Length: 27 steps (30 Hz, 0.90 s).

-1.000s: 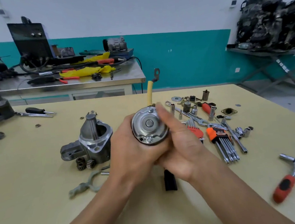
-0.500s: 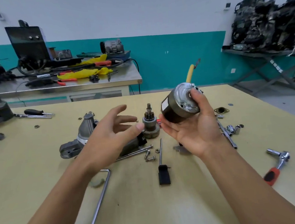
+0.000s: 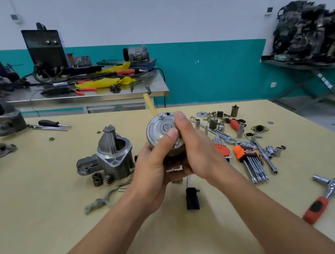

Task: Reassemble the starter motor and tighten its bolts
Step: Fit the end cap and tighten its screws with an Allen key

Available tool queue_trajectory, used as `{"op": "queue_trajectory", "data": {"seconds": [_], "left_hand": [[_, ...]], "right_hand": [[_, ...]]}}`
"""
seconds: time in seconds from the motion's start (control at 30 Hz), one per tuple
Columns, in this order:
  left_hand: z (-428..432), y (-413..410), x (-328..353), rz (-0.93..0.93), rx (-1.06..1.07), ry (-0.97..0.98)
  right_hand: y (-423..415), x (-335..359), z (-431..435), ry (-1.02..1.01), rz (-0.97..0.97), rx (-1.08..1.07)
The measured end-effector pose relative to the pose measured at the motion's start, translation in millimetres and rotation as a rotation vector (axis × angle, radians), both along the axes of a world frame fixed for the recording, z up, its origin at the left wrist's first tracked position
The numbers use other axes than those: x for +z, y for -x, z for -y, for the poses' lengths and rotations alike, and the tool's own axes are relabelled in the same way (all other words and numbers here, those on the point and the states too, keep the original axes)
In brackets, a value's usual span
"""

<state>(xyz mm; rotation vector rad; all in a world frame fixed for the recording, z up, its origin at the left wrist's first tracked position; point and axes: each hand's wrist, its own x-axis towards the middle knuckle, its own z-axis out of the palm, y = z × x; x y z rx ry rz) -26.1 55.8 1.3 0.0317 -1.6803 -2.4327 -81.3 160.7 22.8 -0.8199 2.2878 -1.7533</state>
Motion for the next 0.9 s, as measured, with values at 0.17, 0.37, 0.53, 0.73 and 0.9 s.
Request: {"op": "queue_trajectory", "data": {"seconds": [0.17,0.37,0.53,0.73,0.9], "left_hand": [[19,2,6,-0.007,0.034,-0.123],[38,2,13,-0.099,0.103,-0.188],[43,2,11,-0.116,0.131,-0.128],[40,4,8,-0.086,0.139,-0.075],[38,3,6,-0.067,0.142,-0.011]], "right_hand": [[30,6,-18,-0.186,-0.312,-0.252],[54,-36,-16,-0.745,-0.278,0.07],[55,-38,2,-0.806,-0.271,0.083],[60,-20,13,-1.029,-0.315,0.158],[61,-11,15,-1.203,-0.393,0.218]]}}
